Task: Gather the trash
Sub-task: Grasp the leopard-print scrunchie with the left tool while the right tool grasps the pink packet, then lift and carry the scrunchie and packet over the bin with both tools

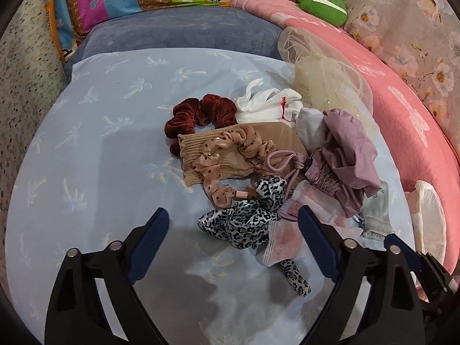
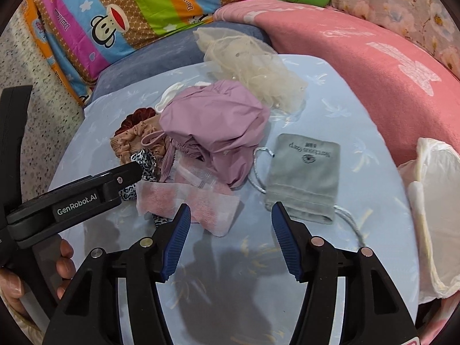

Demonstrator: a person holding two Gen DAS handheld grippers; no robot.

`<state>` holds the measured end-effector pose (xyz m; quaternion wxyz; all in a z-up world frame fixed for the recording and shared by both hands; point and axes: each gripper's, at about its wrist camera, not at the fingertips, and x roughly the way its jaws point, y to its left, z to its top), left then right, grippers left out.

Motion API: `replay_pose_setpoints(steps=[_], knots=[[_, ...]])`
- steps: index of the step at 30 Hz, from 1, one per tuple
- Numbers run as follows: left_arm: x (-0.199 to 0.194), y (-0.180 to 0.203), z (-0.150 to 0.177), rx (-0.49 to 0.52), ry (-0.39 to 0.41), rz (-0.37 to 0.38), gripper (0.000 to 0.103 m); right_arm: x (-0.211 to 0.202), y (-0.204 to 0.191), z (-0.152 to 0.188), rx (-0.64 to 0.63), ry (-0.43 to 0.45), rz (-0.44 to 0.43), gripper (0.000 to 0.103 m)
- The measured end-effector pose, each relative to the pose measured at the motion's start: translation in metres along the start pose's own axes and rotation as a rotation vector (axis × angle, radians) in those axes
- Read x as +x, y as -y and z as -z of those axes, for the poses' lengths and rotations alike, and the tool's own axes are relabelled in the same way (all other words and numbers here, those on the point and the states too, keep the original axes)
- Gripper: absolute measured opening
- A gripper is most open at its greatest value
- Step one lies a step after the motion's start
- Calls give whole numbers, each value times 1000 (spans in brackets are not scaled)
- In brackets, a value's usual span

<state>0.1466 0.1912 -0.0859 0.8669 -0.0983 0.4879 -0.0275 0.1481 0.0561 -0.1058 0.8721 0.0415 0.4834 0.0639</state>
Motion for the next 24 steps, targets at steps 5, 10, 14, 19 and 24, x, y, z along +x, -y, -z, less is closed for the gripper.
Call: replay_pose_setpoints(steps=[5, 10, 14, 19, 24], knots=[[11, -2, -1, -6, -39, 31, 62, 13, -4, 0, 3, -12, 0, 58], [15, 0, 0, 3, -61, 79, 35, 27, -3, -1, 22, -39, -31, 49], [10, 3, 3, 14, -57, 95, 19, 32, -5, 0, 26, -60, -50, 21], [1, 6, 4, 8, -43, 91, 14, 20, -5, 2, 26, -40, -74, 9], [-16, 17, 4, 21, -5, 96, 14, -9, -4, 2, 25, 17, -87, 4]])
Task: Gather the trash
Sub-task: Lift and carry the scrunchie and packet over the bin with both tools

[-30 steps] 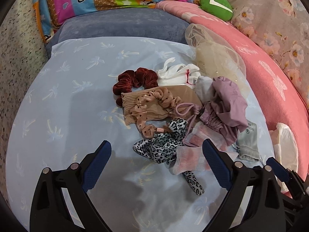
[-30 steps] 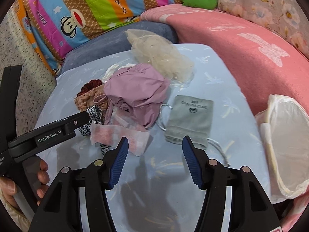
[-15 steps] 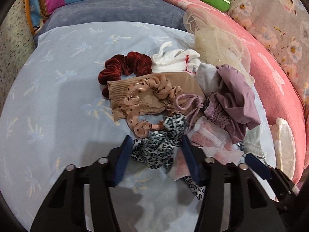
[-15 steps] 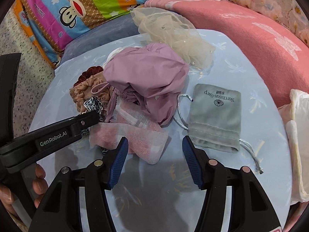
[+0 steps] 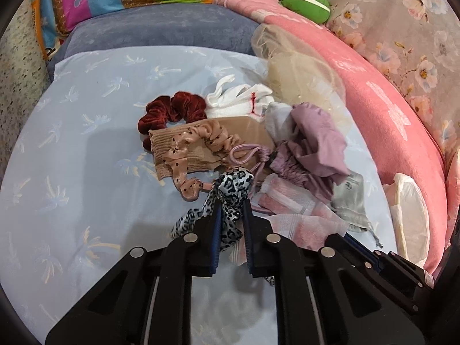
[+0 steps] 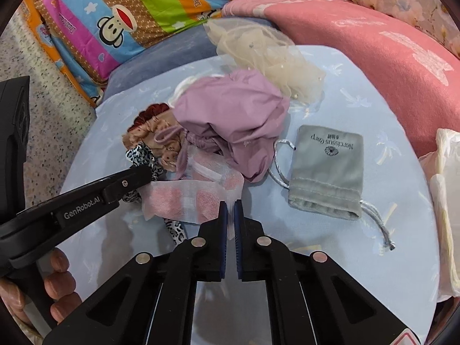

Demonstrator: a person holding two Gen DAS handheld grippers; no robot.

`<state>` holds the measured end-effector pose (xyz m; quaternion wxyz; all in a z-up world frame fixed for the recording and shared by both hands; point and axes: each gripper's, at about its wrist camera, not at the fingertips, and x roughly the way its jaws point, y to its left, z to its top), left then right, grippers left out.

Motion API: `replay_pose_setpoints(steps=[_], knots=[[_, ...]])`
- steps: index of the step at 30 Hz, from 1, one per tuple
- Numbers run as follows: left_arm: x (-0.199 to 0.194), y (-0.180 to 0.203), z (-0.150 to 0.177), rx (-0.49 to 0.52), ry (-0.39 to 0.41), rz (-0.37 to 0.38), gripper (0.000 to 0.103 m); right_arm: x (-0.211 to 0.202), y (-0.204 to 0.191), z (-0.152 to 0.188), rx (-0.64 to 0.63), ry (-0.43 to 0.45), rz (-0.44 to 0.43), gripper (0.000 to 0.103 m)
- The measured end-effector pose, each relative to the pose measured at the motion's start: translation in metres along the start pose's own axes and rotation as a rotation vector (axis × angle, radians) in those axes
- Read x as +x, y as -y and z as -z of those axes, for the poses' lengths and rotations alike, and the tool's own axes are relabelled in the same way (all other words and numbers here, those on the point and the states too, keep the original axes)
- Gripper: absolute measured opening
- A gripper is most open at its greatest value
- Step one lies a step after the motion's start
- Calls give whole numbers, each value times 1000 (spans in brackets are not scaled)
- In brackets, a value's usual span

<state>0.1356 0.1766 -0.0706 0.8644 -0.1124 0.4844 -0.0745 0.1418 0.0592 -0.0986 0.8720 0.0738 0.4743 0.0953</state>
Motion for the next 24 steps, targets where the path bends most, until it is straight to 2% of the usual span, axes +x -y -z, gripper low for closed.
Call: replay_pose_setpoints(steps=[12, 18, 24], knots=[[-47, 47, -1, 76, 98, 52, 13, -104, 23, -15, 27, 216, 19, 3], [-60, 84, -3, 145, 134, 95, 13, -150, 60, -21, 93, 313, 70, 3], [-64, 129, -3, 221, 151, 159, 13, -181, 103, -17, 157, 371, 130, 3]])
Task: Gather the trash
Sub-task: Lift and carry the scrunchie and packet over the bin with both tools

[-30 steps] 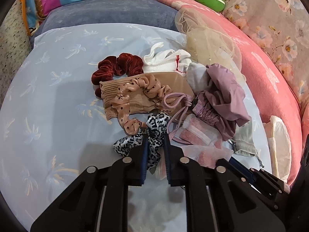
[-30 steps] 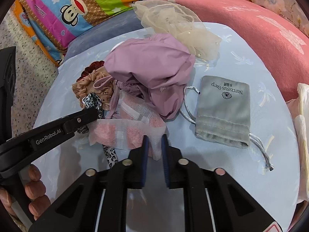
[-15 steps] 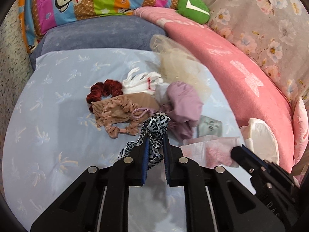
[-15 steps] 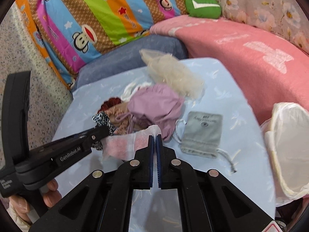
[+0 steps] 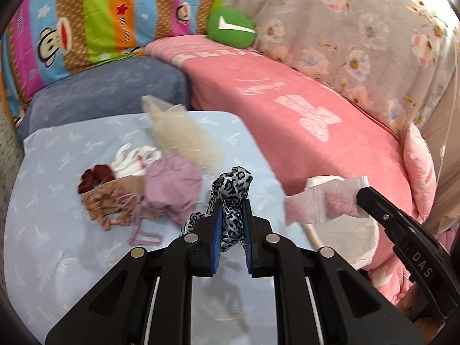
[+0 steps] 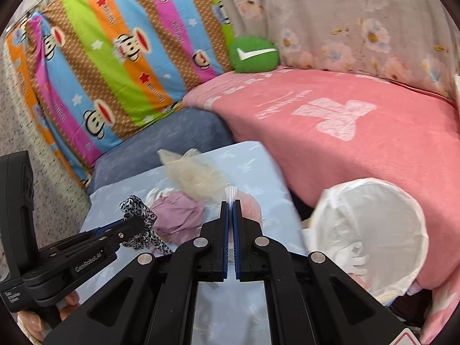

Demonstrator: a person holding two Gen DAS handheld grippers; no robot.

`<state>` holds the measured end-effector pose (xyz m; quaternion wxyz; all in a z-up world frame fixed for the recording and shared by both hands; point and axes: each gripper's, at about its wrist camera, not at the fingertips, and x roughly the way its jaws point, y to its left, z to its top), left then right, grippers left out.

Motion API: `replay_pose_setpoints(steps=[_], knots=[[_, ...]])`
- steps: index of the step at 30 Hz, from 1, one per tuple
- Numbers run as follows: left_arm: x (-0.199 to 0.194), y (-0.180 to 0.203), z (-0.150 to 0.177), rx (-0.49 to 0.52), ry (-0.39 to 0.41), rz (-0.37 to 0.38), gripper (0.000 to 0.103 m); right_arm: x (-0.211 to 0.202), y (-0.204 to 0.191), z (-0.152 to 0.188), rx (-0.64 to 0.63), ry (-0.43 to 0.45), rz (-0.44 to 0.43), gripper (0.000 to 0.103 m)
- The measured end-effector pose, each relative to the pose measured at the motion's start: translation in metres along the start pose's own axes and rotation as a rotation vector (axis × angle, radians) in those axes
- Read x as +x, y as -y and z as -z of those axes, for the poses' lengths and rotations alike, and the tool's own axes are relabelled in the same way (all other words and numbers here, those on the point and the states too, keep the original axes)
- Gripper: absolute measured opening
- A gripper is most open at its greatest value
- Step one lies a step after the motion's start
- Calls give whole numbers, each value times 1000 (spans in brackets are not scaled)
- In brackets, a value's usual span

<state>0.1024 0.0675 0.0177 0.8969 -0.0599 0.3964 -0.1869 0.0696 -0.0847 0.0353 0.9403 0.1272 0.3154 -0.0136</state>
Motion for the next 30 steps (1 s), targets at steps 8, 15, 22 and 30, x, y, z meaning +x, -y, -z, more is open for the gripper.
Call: replay_pose_setpoints(steps=[8, 15, 22, 30], knots=[[13, 63, -8, 117, -1, 89, 13, -25, 56, -8, 68, 55, 81, 3], [29, 110, -11, 190, -28, 137, 13, -38, 97, -12, 114, 77, 134, 3], [41, 146, -13, 250, -50, 168, 14, -43, 127, -12, 155, 85, 162, 3], [50, 166, -13, 284, -70, 184, 14, -41, 144, -10, 180, 77, 182, 3]])
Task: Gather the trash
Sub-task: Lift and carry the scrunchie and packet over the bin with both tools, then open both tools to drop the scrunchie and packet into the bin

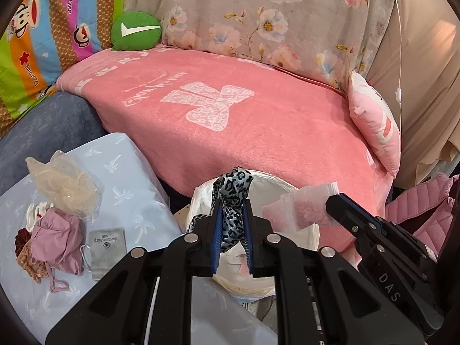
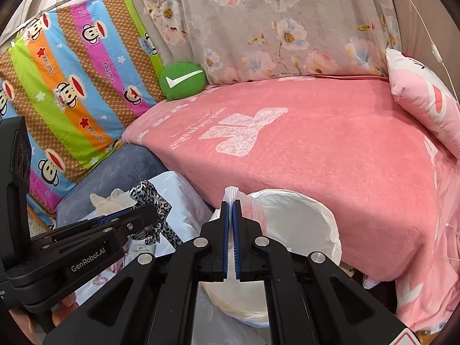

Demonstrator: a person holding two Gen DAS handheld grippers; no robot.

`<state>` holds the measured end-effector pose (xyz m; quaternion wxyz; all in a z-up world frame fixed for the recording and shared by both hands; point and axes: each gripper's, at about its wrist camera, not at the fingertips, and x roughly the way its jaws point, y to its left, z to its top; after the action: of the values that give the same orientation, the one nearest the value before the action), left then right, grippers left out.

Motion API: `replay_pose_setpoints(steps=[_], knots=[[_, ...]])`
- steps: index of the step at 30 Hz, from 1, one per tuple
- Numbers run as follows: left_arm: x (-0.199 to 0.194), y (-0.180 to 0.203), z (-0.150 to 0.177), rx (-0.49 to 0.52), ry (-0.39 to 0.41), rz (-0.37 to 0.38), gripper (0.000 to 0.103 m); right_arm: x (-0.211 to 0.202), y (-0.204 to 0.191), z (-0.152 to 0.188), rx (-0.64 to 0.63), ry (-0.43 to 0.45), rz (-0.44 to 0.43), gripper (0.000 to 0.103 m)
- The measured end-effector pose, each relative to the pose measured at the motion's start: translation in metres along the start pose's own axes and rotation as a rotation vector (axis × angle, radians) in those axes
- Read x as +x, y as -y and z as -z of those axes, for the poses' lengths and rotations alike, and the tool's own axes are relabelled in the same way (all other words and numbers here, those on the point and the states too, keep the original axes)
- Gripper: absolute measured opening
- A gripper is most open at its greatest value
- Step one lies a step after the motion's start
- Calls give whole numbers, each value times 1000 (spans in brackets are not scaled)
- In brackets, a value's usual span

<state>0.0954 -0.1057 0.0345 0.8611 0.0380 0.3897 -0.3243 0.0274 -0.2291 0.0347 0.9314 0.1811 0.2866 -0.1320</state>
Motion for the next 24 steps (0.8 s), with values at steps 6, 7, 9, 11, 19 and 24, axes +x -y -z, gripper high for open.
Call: replay_pose_setpoints(steps=[6, 7, 9, 11, 19, 24], knots=[[7, 6, -5, 11, -11, 12, 14, 5, 4, 0, 5, -7, 5, 3], [8, 7, -5, 13, -14, 14, 14, 5, 5, 0, 6, -7, 6, 3], [11, 8, -7, 17, -24, 15, 14, 6, 6, 0, 8, -7, 8, 3], [14, 9, -8, 17, -33, 19, 21, 8, 6, -1, 9, -8, 11, 5], [10, 4, -12, -9, 7, -33, 73, 11, 8, -2, 18, -7, 14, 12], [11, -4, -11, -36, 6, -41, 73, 11, 4, 0, 5, -10, 14, 18]])
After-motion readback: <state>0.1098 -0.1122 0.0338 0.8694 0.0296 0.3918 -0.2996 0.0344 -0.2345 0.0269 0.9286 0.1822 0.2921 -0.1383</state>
